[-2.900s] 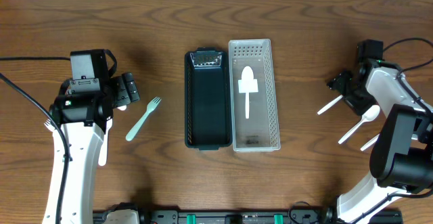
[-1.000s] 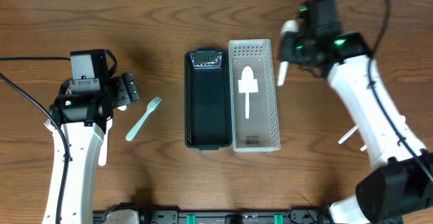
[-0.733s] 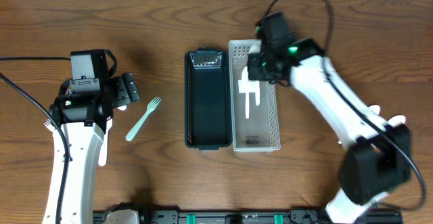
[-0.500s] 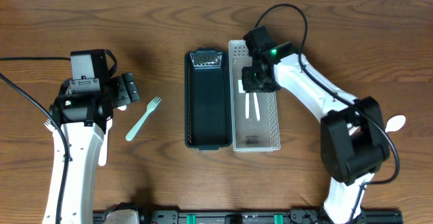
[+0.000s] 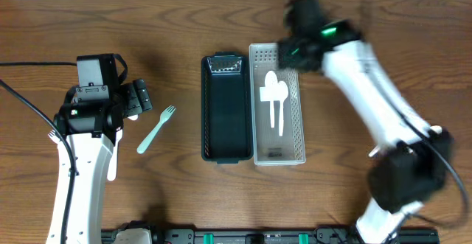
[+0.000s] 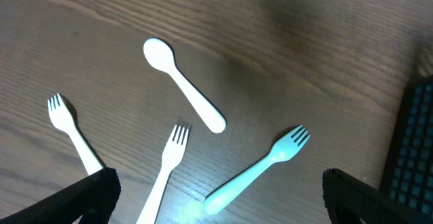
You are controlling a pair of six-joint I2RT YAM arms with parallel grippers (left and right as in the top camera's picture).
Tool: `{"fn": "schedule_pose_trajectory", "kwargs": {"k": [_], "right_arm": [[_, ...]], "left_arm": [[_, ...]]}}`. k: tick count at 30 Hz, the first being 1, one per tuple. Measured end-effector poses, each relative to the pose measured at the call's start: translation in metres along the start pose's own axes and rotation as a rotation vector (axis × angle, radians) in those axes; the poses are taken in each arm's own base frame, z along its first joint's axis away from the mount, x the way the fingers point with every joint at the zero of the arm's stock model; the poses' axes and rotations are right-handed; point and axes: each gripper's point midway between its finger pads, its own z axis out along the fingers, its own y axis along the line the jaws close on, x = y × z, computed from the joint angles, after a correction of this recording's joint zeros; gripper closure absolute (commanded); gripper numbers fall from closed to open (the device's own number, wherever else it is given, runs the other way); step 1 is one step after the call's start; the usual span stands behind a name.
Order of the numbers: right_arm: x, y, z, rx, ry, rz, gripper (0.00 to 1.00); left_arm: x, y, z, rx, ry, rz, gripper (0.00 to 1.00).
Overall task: Pack container
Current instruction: 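Move right gripper back and grasp another white spoon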
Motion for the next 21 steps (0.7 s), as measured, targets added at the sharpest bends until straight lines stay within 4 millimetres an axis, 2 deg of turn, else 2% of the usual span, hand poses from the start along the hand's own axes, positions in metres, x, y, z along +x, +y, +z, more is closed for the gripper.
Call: {"fn": "schedule_pose_trajectory", "kwargs": {"k": [1,2,4,6,8,11,13,15,18,21], "right_arm": [[-0.016,-0.022,-0.029,0.028,-0.065,0.052,0.44],[-0.021,-0.035,-0.044,0.046,-0.096,0.08,0.43],[-0.023,-0.086,-0.085,0.139,-0.143,0.212,0.41],[-0.013,-0.128,-0.107,0.227,-0.141,0.326,0.36],[0.001,-0.169,-0.116,0.307,-0.116,0.459,0.32],[0.023,-0.216,-0.106,0.39,-0.058,0.603,0.3],[0.035,-0.235,-0.094,0.419,-0.027,0.658,0.29],[0.054,-0.256,-0.073,0.448,0.027,0.717,0.29],[0.083,-0.275,-0.044,0.47,0.098,0.761,0.29],[0.111,-0.282,-0.014,0.472,0.158,0.782,0.28]], "left_arm": [[0.0,0.0,0.0,0.0,0.0,0.0,0.02],[0.0,0.0,0.0,0.0,0.0,0.0,0.02],[0.0,0.0,0.0,0.0,0.0,0.0,0.02],[0.0,0.0,0.0,0.0,0.0,0.0,0.02],[0.0,0.0,0.0,0.0,0.0,0.0,0.02],[0.0,0.0,0.0,0.0,0.0,0.0,0.02],[0.0,0.0,0.0,0.0,0.0,0.0,0.02],[0.0,0.0,0.0,0.0,0.0,0.0,0.02],[0.0,0.0,0.0,0.0,-0.001,0.0,0.02],[0.0,0.0,0.0,0.0,-0.001,0.0,0.02]]}}
